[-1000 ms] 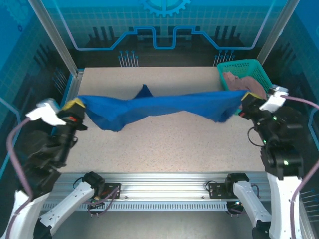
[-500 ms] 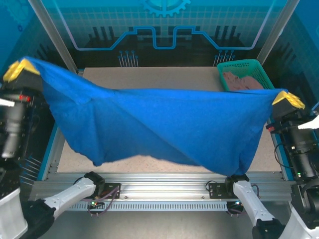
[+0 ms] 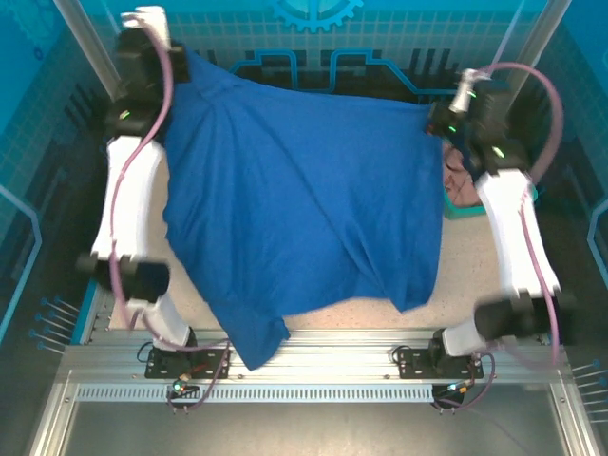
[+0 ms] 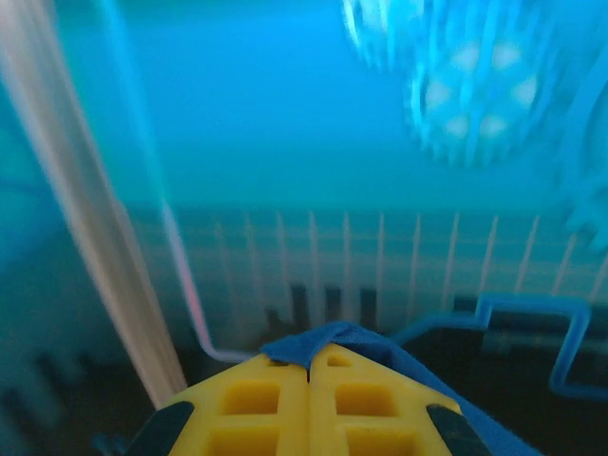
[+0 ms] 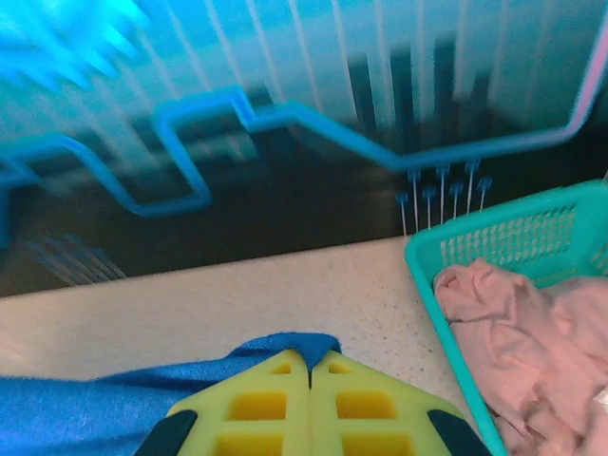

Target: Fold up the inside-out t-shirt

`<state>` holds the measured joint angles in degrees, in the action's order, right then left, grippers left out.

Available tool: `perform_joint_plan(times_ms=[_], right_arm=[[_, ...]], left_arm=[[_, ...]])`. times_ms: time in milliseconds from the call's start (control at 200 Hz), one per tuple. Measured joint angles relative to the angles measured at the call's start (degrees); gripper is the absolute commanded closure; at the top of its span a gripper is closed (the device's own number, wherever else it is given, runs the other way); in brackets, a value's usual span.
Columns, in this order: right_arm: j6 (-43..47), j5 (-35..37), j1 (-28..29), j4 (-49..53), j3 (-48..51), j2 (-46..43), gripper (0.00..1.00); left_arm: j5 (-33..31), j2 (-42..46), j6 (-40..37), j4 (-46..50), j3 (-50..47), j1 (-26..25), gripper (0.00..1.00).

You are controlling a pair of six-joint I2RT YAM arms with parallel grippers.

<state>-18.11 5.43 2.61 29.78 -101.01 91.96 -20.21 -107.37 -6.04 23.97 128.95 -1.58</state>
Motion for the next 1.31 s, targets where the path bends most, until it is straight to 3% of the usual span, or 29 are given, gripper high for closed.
perform_joint_plan(times_ms=[55, 115, 185, 260, 315, 380, 480, 655, 750, 820, 1040, 1306], right_arm=[[0.0, 1.2, 0.4, -0.7, -6.1, 12.5, 0.83], [0.4, 2.5, 0.8, 0.7, -15.6, 27.2, 0.74], [0.6, 3.6, 1.0, 5.1, -28.2, 41.9, 0.66], [1.3, 3.8, 1.2, 10.5, -37.2, 51.6, 0.62], [2.2, 4.0, 1.5, 14.2, -37.1, 52.7, 0.60], [3.1, 4.3, 2.3, 15.1, -31.3, 49.3, 0.56], [4.3, 4.5, 5.1, 13.9, -12.2, 35.2, 0.53], [4.5, 2.1, 10.8, 11.7, 14.8, 10.3, 0.51], [4.7, 2.1, 10.0, 11.5, 22.9, 5.8, 0.50], [4.9, 2.0, 8.9, 11.6, 27.9, 6.0, 0.50], [5.7, 1.0, 8.2, 12.5, 32.0, 8.2, 0.51], [5.7, -2.1, 7.4, 11.4, 29.8, 15.2, 0.55]], left_arm=[[1.7, -11.4, 0.7, 0.7, 7.1, 0.1, 0.82], [3.9, -25.9, 2.2, 3.3, 18.9, 0.1, 0.58], [6.4, -41.5, 4.0, 6.4, 31.4, 0.0, 0.48], [8.2, -48.9, 5.2, 10.4, 33.5, 0.0, 0.38], [9.0, -49.2, 7.0, 11.9, 27.9, 0.0, 0.33], [9.8, -45.1, 9.2, 10.6, 17.0, 0.0, 0.29], [11.6, -33.2, 13.2, 8.0, -4.1, 0.0, 0.26], [14.6, 1.3, 21.3, -1.1, -38.0, -1.4, 0.25], [16.8, 18.5, 25.4, -9.2, -52.7, -4.7, 0.24], [18.4, 26.0, 27.9, -12.7, -62.0, -7.8, 0.23], [20.7, 30.8, 33.8, -9.4, -86.2, -14.3, 0.21], [21.6, 35.6, 36.6, -6.4, -93.2, -15.8, 0.20]])
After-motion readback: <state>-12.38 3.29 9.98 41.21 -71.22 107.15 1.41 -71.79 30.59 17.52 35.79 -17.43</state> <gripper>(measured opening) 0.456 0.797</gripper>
